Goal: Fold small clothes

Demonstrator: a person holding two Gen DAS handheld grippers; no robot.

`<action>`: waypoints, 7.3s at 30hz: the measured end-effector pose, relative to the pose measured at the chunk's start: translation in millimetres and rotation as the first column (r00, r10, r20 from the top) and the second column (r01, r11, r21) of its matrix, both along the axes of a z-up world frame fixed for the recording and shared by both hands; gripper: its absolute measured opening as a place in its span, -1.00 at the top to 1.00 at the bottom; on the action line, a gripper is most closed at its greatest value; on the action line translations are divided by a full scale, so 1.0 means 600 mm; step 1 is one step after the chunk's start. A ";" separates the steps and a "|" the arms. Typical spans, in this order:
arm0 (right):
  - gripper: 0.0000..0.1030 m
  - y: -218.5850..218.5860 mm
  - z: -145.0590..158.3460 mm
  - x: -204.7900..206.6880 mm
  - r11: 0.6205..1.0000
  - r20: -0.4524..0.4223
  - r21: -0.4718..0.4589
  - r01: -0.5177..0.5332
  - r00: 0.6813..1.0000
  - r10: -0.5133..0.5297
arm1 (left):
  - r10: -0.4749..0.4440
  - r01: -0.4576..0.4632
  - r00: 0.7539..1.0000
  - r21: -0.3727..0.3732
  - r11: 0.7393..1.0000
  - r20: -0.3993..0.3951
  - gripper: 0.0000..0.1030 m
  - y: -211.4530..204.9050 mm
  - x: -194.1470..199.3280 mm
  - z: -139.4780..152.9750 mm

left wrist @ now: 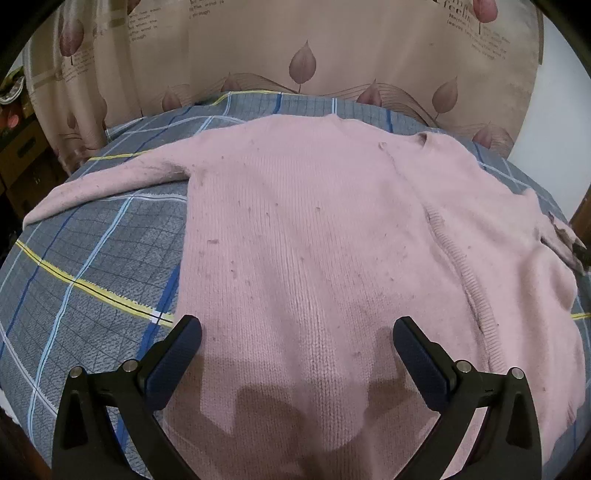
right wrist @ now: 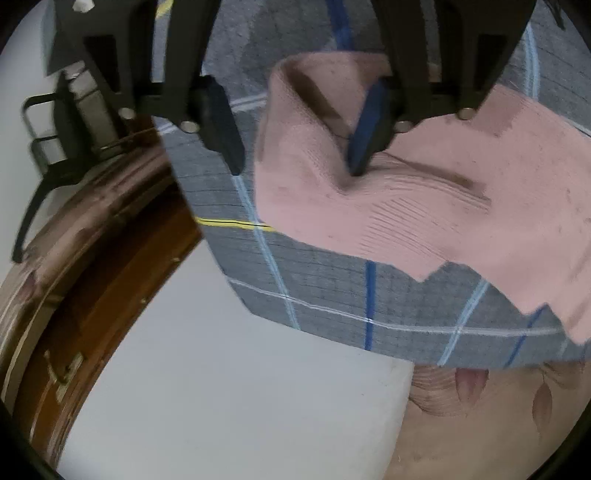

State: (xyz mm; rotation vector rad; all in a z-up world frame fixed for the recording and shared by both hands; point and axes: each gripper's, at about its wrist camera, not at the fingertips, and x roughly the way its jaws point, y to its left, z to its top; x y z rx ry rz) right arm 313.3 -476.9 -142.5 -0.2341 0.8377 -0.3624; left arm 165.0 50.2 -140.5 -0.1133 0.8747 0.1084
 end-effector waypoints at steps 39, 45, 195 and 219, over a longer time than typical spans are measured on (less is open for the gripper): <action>0.75 0.509 0.141 0.022 0.356 0.383 0.771 -0.528 0.831 0.403 | 0.021 -0.012 0.998 -0.155 0.988 0.053 -1.00 0.027 -0.021 0.004; 0.75 0.644 0.074 0.037 0.373 0.290 0.766 -0.524 0.799 0.527 | -0.003 0.017 0.998 -0.205 0.979 0.068 -1.00 0.033 -0.021 0.006; -0.82 0.351 0.045 0.105 -0.352 0.441 0.869 -0.348 0.867 0.231 | -0.635 0.794 0.607 -0.325 0.514 0.478 0.78 -0.087 0.262 0.153; 0.05 0.341 0.026 0.090 0.311 0.180 0.892 -0.329 0.888 0.422 | -0.144 0.282 0.934 -0.426 0.859 0.327 -0.87 0.152 0.159 -0.028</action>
